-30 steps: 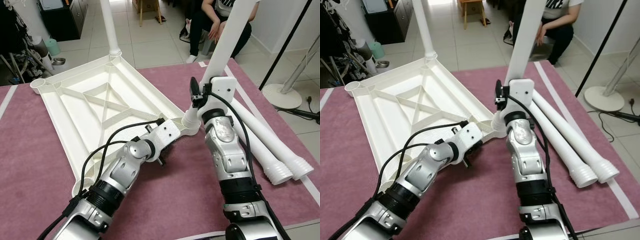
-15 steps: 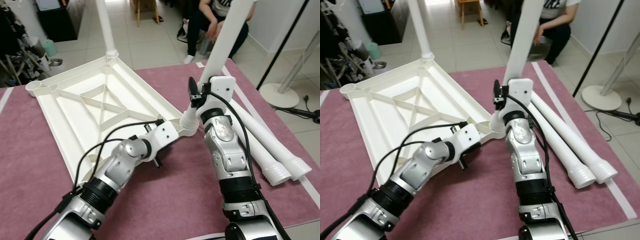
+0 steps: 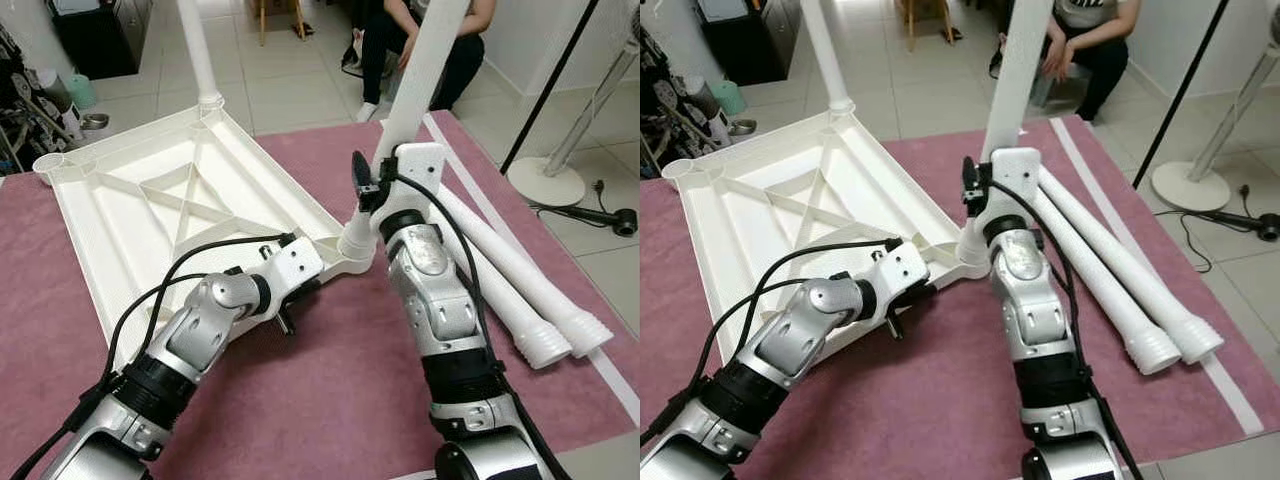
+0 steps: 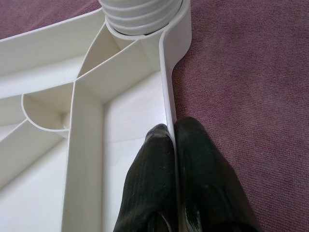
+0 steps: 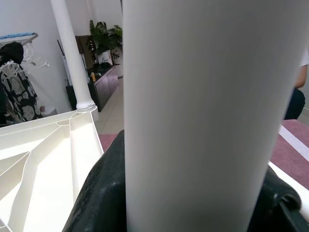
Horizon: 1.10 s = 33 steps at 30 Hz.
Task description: Building children table
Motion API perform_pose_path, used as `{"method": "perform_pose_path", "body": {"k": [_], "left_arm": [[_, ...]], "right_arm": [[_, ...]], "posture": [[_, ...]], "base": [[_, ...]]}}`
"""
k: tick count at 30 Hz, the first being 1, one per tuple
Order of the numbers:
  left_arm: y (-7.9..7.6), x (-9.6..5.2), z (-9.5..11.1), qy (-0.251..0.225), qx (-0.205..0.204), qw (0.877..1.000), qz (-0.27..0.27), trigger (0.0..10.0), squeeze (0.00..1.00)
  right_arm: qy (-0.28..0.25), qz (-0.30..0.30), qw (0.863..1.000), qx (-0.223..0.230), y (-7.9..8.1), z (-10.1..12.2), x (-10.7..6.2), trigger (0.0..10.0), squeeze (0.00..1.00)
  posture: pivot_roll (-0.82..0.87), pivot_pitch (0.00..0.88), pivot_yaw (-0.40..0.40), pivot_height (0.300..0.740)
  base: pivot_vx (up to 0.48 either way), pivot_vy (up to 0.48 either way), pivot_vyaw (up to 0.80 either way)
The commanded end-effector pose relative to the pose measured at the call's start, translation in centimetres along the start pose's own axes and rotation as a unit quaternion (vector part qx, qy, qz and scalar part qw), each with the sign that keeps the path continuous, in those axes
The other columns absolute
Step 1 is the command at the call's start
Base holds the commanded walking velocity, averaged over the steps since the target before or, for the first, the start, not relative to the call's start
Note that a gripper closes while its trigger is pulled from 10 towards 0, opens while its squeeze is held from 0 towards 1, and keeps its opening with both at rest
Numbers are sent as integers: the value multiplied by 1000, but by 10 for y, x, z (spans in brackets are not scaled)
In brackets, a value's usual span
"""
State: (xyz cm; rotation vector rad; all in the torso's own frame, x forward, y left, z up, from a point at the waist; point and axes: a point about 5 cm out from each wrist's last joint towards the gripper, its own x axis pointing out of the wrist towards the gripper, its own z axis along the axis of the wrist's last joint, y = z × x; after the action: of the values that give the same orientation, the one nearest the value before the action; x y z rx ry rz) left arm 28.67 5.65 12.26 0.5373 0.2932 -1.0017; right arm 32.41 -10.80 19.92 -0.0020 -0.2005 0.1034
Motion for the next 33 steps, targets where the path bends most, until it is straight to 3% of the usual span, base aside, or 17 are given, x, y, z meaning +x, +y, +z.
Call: {"method": "perform_pose_path", "body": {"k": [1,6,14,25,33], "left_arm": [[-11,-1,-2,4,9,999,-47,0,0],[-13,0,-3,6,6,999,-47,0,0],[-12,1,-5,11,2,999,-35,0,0],[-14,1,-4,8,3,999,-34,0,0],[-12,2,-5,9,4,1000,-30,0,0]], "right_arm": [[107,-15,994,-31,-9,-45,-10,10000,0],[114,-1,993,-37,-9,-46,-9,10000,0],[150,47,984,-88,-10,-54,-7,10000,0],[130,28,989,-65,-11,-50,-8,10000,0],[139,29,988,-65,-11,-61,-19,10000,0]], "posture": [[-27,0,117,740],[-32,0,112,740],[-29,0,102,740],[-28,0,98,740],[-35,0,103,740]], "base": [[0,0,0],[0,0,0],[0,0,0],[0,0,0],[0,0,0]]}}
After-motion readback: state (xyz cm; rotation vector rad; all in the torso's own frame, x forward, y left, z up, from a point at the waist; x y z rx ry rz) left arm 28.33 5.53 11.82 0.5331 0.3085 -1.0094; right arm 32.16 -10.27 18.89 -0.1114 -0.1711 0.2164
